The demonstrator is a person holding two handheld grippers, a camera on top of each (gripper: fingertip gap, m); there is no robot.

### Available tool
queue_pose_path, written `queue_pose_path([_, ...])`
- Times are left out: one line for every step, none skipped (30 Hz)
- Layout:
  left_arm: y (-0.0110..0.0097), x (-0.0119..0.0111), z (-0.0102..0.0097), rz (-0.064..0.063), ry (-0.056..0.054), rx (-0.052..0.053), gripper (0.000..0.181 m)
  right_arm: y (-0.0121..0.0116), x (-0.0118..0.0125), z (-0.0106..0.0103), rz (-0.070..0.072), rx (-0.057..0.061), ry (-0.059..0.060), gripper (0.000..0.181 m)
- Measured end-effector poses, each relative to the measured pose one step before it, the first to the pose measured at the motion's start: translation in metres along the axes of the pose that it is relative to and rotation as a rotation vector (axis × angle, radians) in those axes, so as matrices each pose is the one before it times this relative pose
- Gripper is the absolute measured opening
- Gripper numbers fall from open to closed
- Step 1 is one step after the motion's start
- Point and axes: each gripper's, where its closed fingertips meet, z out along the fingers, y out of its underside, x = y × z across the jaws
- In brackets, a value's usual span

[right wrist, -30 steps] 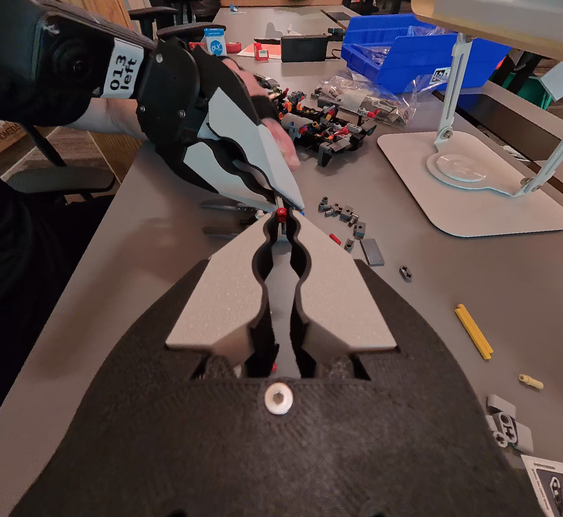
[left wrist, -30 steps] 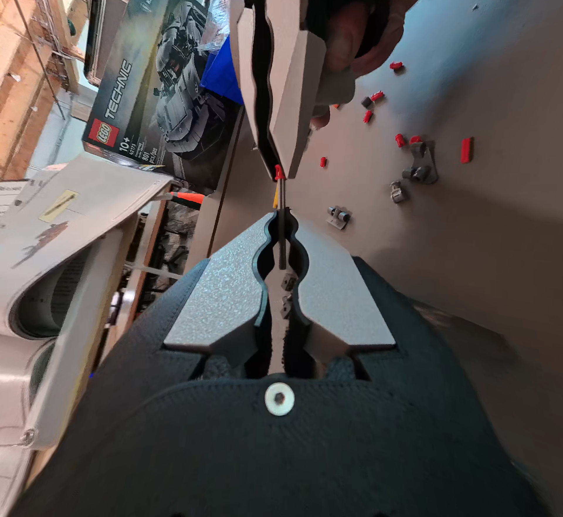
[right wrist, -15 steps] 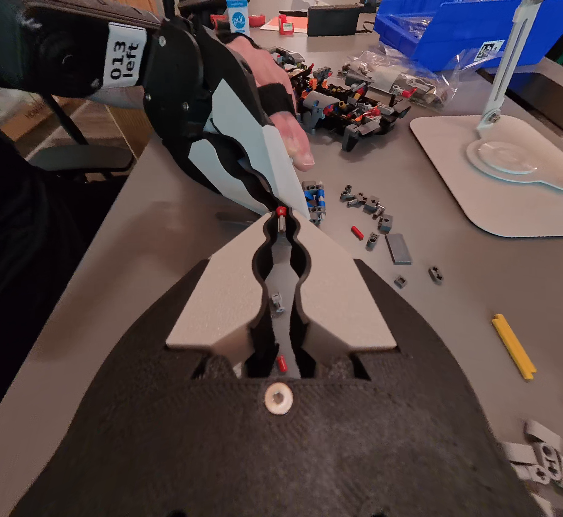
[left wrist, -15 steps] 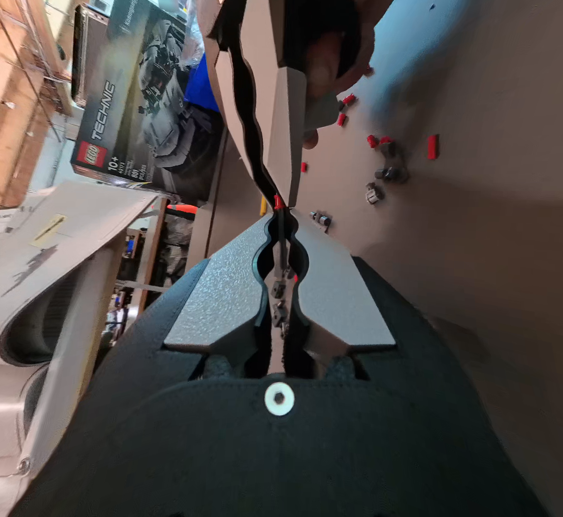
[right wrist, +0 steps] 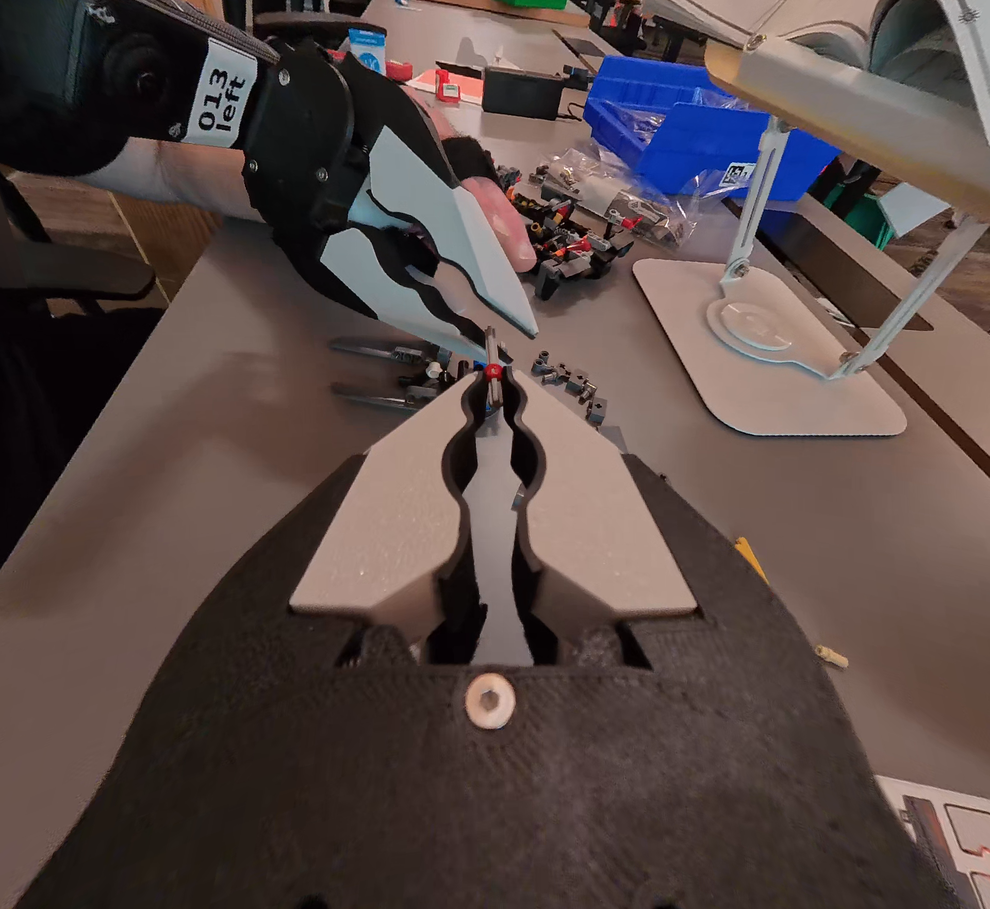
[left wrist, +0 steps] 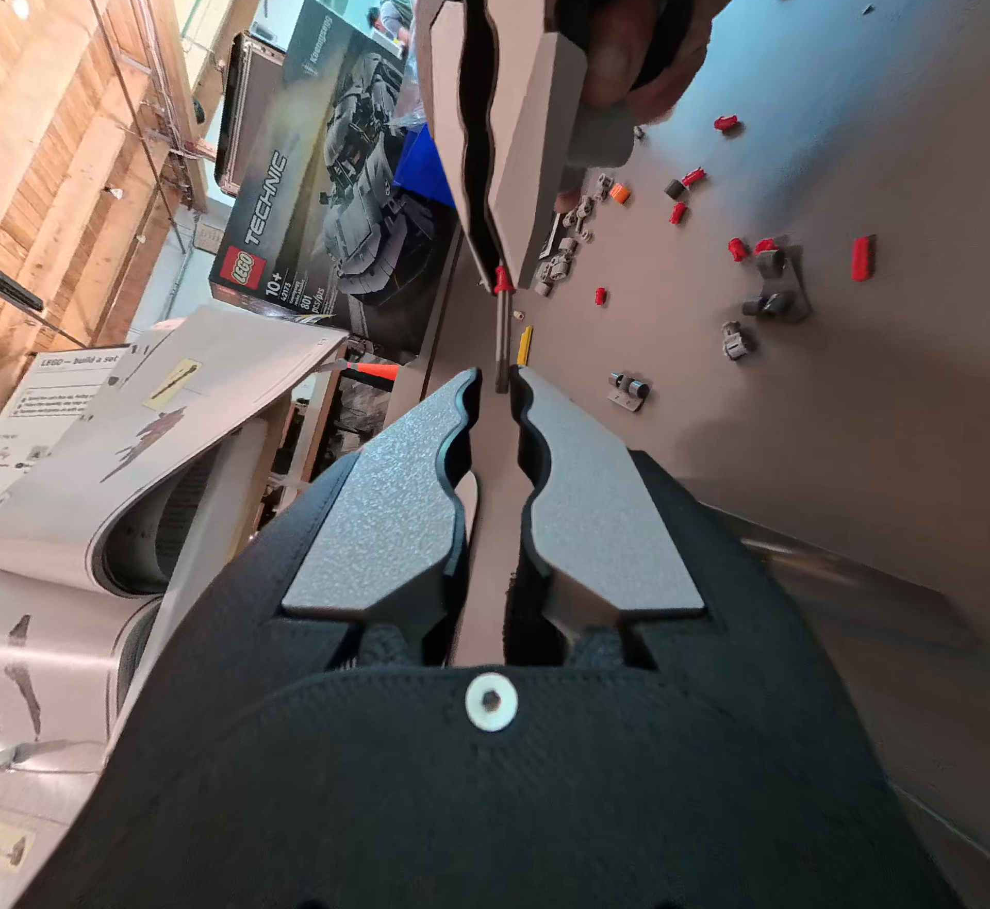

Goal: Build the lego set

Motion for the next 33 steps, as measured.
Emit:
queue_pose_path([-0.00056,0.00241,0.00019,0.0105,0.0062,0.0017,0.004,-0.00009,-0.00098,0.00095,-0.0034,-0.0003,-0.0012,0.003])
queue_pose_path([-0.00108,0.00159,0.00012,0.004,0.0038,0.0049,0.002,-0.00033,-0.00063,0.00076,0.0001,0.0012,-0.0012,0.003])
queue_pose_path([-0.00055,0.00066,-0.00005,0.0036,0.0004,0.0008,0.001,0.00011,-0.00082,0.00093,0.0,-0.0004,-0.0018,0.003])
queue_pose_path([0.00012,0.00035,-0.00016,0.004,0.001,-0.003,0.0,0.00043,-0.00077,0.00106,-0.002,-0.0021,0.0003,0.003])
queue_pose_path([0.00053,0.00019,-0.00039,0.0015,0.0027,-0.0016,0.0,0.00007,-0.00038,0.00084,-0.002,-0.0011,0.0022,0.003])
queue_pose_path([0.00026,-0.00021,-0.00034,-0.0034,0.0011,0.0017,0.0,-0.00025,-0.00012,0.0006,-0.0012,-0.0011,0.0031,0.003])
queue_pose_path([0.00024,0.00025,-0.00021,-0.0046,0.0041,-0.0001,0.0,-0.00032,-0.00015,0.00025,-0.0018,-0.0014,0.0023,0.003])
queue_pose_path([-0.00038,-0.00056,-0.0005,-0.0016,-0.0021,0.0005,0.0,-0.00061,-0.00028,0.0001,-0.0024,0.0014,0.0015,0.003])
queue_pose_path([-0.00049,-0.00066,-0.00044,0.0019,-0.0039,0.0005,0.0,-0.00086,-0.00032,-0.00013,-0.0016,0.0033,0.0009,0.003])
queue_pose_path([-0.00026,-0.00006,-0.00025,-0.0014,-0.0001,-0.002,0.0,-0.00061,-0.0003,-0.00011,-0.0036,0.0008,0.0016,0.003])
queue_pose_path([0.00032,-0.00024,-0.00013,-0.0014,-0.0008,-0.0049,0.0,-0.00024,-0.00032,0.00018,-0.0041,-0.0008,0.0031,0.003])
queue_pose_path([0.00037,0.00001,-0.00001,0.0008,-0.0021,-0.0037,0.0,-0.00036,-0.00033,0.0002,-0.0019,-0.0003,0.002,0.003])
queue_pose_path([0.00023,0.00082,0.0,-0.0003,0.0022,-0.0048,0.0,0.00002,-0.00035,0.0003,-0.001,-0.0006,-0.0003,0.003])
queue_pose_path([0.00036,0.00049,0.00008,-0.0006,0.0008,-0.0038,0.0,0.00041,-0.00023,0.00026,0.0005,-0.0008,-0.0004,0.003])
queue_pose_path([0.00025,-0.00001,-0.00004,-0.0009,-0.0014,-0.0022,0.0,0.00007,-0.00014,0.00022,0.0004,0.0011,0.001,0.003])
queue_pose_path([-0.00043,-0.00031,-0.0005,0.001,-0.0034,0.0027,0.0,-0.00055,-0.00027,0.00007,0.0011,0.0034,-0.0005,0.003])
queue_pose_path([-0.00045,-0.00051,-0.00046,-0.0012,-0.0019,0.0021,0.0,-0.00085,-0.00016,0.0,0.0044,0.0042,-0.0019,0.002])
queue_pose_path([0.00029,-0.00043,-0.00021,-0.0045,-0.0001,-0.0034,0.0,-0.00049,-0.00004,0.00019,0.0017,0.0018,0.0014,0.002])
queue_pose_path([0.00026,-0.00027,0.0,-0.0009,-0.0024,-0.0027,0.0,-0.00026,0.00012,0.00027,0.0004,0.0012,0.0026,0.002])
queue_pose_path([0.00019,0.00028,-0.00005,0.0022,-0.0004,-0.0019,0.0,-0.00006,0.00007,0.00028,0.0037,0.0013,-0.0005,0.002])
queue_pose_path([0.00037,0.00049,-0.00001,0.0014,0.0021,-0.0024,0.0,0.00034,-0.00007,0.00031,-0.001,-0.0013,0.0009,0.002])
queue_pose_path([0.0003,0.00016,0.00002,-0.0004,0.0012,-0.0024,0.0,0.00015,-0.00005,0.00029,-0.0048,-0.0022,0.003,0.002])
queue_pose_path([-0.00046,-0.00062,-0.00045,-0.0001,-0.0031,0.002,0.0,-0.00051,-0.0002,0.00008,0.0016,0.0014,-0.0005,0.002])
queue_pose_path([-0.00018,-0.00017,-0.00015,-0.0046,0.0005,0.0,0.0,-0.00064,0.00004,-0.00005,0.0049,0.0036,-0.0017,0.002])
queue_pose_path([0.0007,-0.00009,0.00025,-0.0029,0.0011,-0.0064,0.0,0.00006,0.00023,0.00033,0.0016,0.0015,0.0018,0.002])
queue_pose_path([0.00046,-0.00029,0.00012,0.0073,-0.0053,-0.0037,0.0,0.00015,0.00032,0.00054,0.002,0.0011,0.0023,0.002])
queue_pose_path([0.00066,0.00033,0.0,0.0057,-0.0009,-0.003,0.0,0.00021,0.00008,0.00054,0.0033,0.0009,0.0002,0.002])
queue_pose_path([0.00045,0.00064,0.00015,-0.0028,0.0039,-0.0013,0.0,0.00041,-0.00008,0.00047,0.0012,-0.0002,0.0002,0.002])
queue_pose_path([0.00005,-0.00002,-0.00014,-0.0034,0.0002,0.0011,0.0,0.00008,-0.00005,0.00044,0.0017,0.0018,0.0005,0.002])
queue_pose_path([0.00007,-0.00012,-0.00009,-0.0011,-0.0018,-0.0011,0.0,-0.00035,-0.00002,0.00022,0.0036,0.0027,-0.0004,0.002])
queue_pose_path([-0.00029,-0.00029,-0.00006,0.0004,-0.0023,-0.0001,0.0,-0.00056,0.0001,0.00013,0.0009,0.0019,0.0004,0.002])
queue_pose_path([-0.00024,-0.0006,-0.00012,0.0002,-0.0011,0.0001,0.0,-0.00058,0.00001,0.00013,-0.0022,0.0022,0.0022,0.002])
queue_pose_path([-0.00059,-0.00037,-0.00029,-0.0031,0.0016,0.0029,0.0,-0.00066,-0.00025,0.00013,-0.0006,0.0037,0.0013,0.002])
